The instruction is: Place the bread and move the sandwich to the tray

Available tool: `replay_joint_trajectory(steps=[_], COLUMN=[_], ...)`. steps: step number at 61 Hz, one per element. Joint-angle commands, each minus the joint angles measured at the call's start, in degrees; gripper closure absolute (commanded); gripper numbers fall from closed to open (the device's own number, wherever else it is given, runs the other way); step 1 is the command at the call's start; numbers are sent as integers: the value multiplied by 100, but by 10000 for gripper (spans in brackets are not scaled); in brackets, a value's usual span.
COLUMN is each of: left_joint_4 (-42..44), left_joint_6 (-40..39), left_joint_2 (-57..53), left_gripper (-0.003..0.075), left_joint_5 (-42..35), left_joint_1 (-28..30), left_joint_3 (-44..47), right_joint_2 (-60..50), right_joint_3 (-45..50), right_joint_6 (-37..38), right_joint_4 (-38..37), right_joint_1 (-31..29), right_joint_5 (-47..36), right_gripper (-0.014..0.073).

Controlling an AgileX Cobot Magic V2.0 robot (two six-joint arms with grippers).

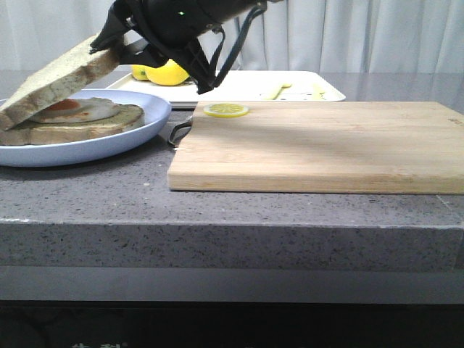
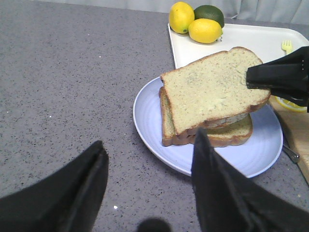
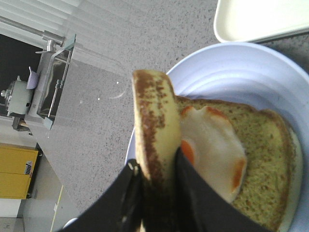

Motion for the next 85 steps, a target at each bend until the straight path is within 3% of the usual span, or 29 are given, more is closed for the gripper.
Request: replay_joint_trajectory(steps=[1, 12, 24, 30, 40, 46, 53, 63, 68, 75, 85], left_joint_4=[-47, -47, -36, -36, -23, -13, -13, -13, -13, -13, -13], left_joint_6=[-29, -29, -29, -29, -29, -29, -29, -29, -29, -29, -29], left_joint_2=[81, 81, 81, 81, 81, 81, 81, 81, 81, 81, 81], left_gripper=[332, 332, 332, 332, 332, 332, 332, 332, 331, 332, 332], left_joint_5=[-391, -391, -391, -403, -403, -403, -403, -403, -403, -403, -403], left_joint_1=[-41, -41, -41, -41, -41, -41, -41, -41, -41, -41, -41], left_joint_3=[-164, -164, -164, -164, -164, -164, -164, -164, -164, -164, -164], right_joint_2=[-384, -379, -379, -418, -689, -948, -1367, -2232, -2622, -3257, -4349], right_joint_3=[-180, -180, -180, -180, -167, -154, -154, -154, -154, -87, 467], right_joint_6=[-81, -81, -81, -81, -29, 386, 1154, 2426, 2795, 2942, 2942], right_joint_4=[96, 89, 31, -324, -1454, -2266, -3854, -6698, -7698, -8397, -8529], right_joint_1=[-5, -5, -17, -88, -279, -390, -530, -492, -433, -416, -416], right_joint_5=[61, 31, 92, 363, 997, 1210, 1572, 2419, 2828, 3247, 3167], right_gripper=[406, 381, 114, 50, 53, 53, 53, 53, 53, 53, 53])
